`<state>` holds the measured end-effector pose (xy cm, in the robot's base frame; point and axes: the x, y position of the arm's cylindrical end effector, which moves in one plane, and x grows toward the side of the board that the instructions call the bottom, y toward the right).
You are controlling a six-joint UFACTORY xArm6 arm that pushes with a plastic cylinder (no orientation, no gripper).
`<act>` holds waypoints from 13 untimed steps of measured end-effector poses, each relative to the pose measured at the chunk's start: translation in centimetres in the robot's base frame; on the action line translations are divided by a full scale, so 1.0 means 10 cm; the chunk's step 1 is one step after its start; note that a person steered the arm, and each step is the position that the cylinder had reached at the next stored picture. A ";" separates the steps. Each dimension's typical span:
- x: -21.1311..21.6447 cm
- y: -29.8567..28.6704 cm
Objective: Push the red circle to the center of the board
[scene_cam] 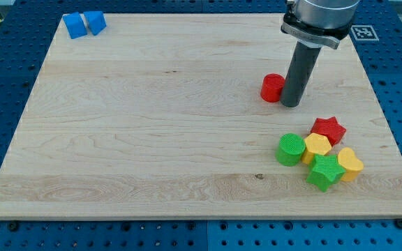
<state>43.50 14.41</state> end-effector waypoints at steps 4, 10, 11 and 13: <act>-0.24 -0.01; -0.26 -0.29; -0.26 -0.29; -0.26 -0.47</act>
<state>40.92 9.67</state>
